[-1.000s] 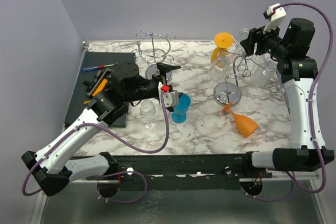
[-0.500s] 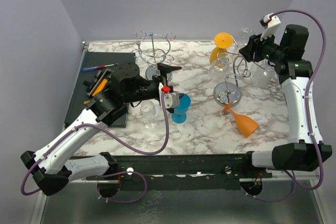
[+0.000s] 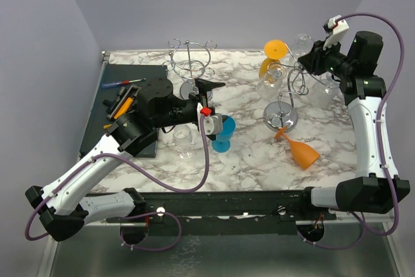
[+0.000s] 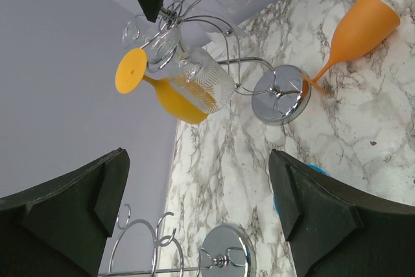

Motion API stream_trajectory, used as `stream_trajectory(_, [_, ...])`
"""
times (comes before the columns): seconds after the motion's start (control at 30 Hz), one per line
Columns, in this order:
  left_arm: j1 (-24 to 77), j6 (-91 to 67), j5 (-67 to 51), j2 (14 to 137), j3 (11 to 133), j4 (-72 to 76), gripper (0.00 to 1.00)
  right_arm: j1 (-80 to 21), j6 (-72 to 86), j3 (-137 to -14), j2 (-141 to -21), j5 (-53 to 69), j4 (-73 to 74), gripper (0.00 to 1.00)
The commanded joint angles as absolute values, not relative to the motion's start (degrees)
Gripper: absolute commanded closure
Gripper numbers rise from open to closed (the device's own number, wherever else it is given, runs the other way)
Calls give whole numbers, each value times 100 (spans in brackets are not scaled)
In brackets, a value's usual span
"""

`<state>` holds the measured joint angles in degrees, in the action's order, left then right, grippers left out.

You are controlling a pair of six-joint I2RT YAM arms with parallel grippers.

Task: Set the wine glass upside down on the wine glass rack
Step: Adjust the wine rack at the center of the board.

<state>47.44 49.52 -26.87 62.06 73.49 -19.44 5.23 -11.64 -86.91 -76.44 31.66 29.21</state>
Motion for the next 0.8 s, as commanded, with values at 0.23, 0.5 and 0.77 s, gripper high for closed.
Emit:
stream_trajectory(0.23, [4812, 5005, -2584, 6240, 7499, -2007, 4, 520, -999, -8069, -7224, 3763, 1452, 100])
stream_trajectory(0.5, [4808, 5080, -2593, 6249, 7489, -2006, 4, 519, -961, -8338, -7158, 4131, 624, 100])
stream_trajectory(0.77, [4808, 5124, -2540, 6162, 7405, -2007, 4, 521, -1004, -8638, -7278, 4157, 810, 100])
